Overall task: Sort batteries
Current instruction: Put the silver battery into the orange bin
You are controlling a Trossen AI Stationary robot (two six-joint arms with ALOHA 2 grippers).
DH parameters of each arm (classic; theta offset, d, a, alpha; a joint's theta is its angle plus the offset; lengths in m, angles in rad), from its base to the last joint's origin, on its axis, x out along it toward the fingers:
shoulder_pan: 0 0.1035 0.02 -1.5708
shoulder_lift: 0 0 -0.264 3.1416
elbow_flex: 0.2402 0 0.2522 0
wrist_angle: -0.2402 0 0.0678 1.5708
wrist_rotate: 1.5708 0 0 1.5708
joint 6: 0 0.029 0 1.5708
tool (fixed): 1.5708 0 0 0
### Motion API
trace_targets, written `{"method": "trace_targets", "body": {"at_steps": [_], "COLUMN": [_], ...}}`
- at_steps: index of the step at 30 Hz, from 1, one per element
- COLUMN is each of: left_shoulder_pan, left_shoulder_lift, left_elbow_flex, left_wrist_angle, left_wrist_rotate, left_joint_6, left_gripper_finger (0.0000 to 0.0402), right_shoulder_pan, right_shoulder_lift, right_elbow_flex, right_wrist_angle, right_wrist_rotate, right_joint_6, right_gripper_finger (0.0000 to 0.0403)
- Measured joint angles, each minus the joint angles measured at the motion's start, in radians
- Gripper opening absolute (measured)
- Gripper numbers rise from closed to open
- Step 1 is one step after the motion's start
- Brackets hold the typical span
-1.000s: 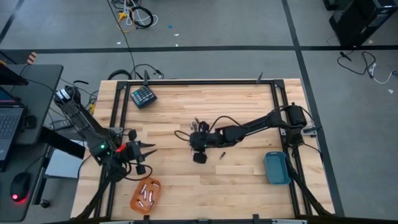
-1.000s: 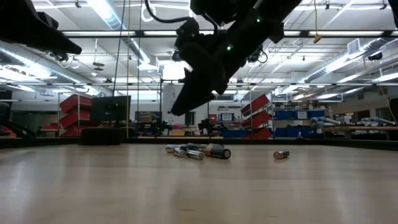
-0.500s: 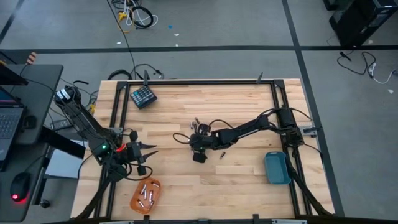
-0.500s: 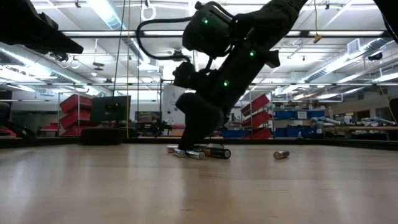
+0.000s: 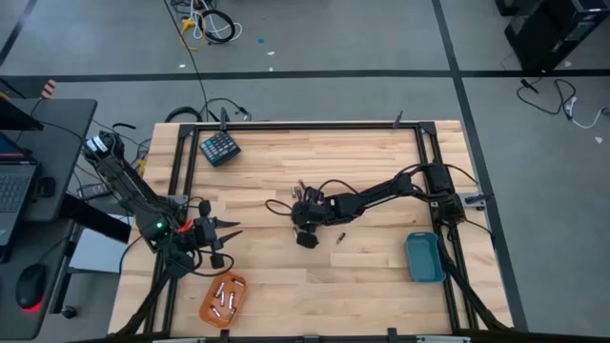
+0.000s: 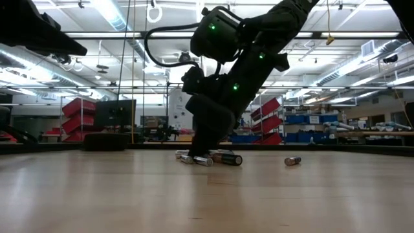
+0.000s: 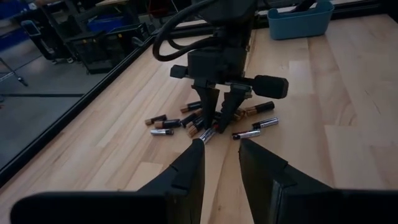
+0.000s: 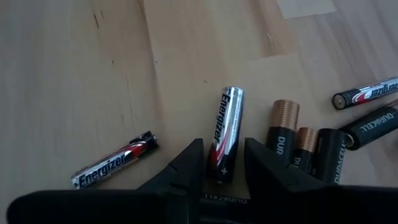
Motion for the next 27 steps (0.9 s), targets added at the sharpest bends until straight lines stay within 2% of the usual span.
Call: {"method": "trace_targets", "body": {"at_steps": [6,17,22,27], "left_shoulder_pan": [0.0,0.0,0.0,0.0], "left_shoulder_lift": [0.0,0.0,0.0,0.0], "left_elbow_flex": [0.0,0.0,0.0,0.0], "left_wrist_angle": [0.003,0.005,0.01,0.012], "left_wrist_rotate": [0.0,-0.001,-0.001,-0.001], "left_joint_6": [-0.001,-0.001,-0.001,-0.001], "left_gripper_finger": [0.0096,0.0096,0.0096,0.0096], "right_shoulder_pan": [-0.003,-0.003,-0.003,-0.004], "right_shoulder_lift": [0.0,0.0,0.0,0.0], "right_elbow_flex": [0.0,0.0,0.0,0.0], "right_wrist_angle": [-0.001,-0.001,0.0,0.001], "right_wrist_rotate": [-0.007,-0.01,-0.02,-0.033], "right_joint_6": [-0.007,-0.01,-0.01,-0.014], "right_gripper_finger": [0.0106,0.0144,0.0117,0.0063]}}
